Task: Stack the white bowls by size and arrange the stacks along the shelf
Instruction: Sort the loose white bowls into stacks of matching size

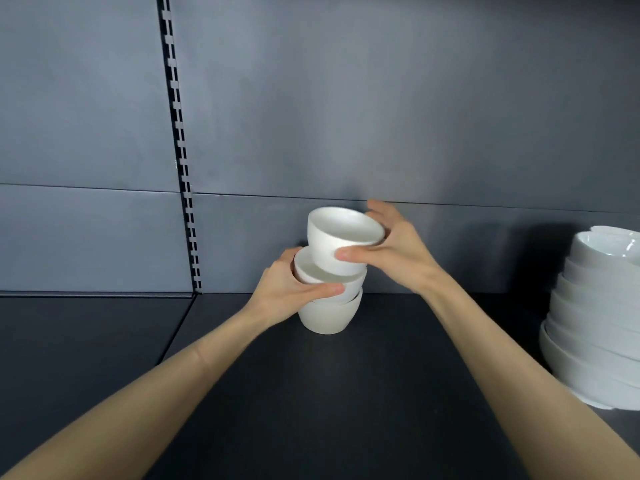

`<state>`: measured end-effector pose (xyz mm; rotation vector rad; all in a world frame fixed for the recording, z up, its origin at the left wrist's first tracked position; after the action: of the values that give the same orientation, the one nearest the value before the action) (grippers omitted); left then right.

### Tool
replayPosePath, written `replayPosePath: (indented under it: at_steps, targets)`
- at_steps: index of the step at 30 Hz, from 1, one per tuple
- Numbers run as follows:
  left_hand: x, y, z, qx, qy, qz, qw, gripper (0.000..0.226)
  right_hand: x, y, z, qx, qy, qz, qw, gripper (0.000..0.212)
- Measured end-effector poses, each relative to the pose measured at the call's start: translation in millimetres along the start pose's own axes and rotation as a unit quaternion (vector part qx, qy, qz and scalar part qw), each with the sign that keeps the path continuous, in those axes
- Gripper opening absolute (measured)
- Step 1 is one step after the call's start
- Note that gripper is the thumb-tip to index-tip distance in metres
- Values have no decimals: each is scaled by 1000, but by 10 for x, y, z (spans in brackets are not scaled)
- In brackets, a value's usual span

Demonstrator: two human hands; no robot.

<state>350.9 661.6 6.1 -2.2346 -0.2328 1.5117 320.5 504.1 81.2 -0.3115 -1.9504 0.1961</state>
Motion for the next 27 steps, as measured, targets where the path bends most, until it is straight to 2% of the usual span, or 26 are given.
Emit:
replayPosePath:
  at_steps: [7, 11, 19, 24, 27]
  targets:
    - [90, 90, -7, 24, -3, -11, 1000, 67, -186, 147, -112, 56, 39, 6, 998, 104]
    - [26, 141, 7, 52, 38, 3, 998, 58, -243, 171, -104, 71, 51, 7, 996, 100]
    - [240, 117, -2, 45, -1, 5, 999, 83, -380, 228, -31, 89, 65, -11, 994, 101]
    - [303, 161, 38, 73, -3, 2, 997, 101, -400, 273, 0, 102, 65, -11, 993, 102]
    - [361, 172, 75, 79, -17, 0, 997, 105, -410, 265, 0, 103, 66, -4, 993, 104]
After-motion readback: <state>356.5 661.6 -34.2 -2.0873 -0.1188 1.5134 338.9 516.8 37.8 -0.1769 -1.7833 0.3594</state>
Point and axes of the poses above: each hand's wrist, its own z-axis away from the middle knuckle, its own y-axis out of the palm, x = y × z, the point moved 10 cm from there along -z, towards the middle knuckle, and after that the axes turned 9 degrees about -z, right-handed, at the moved point
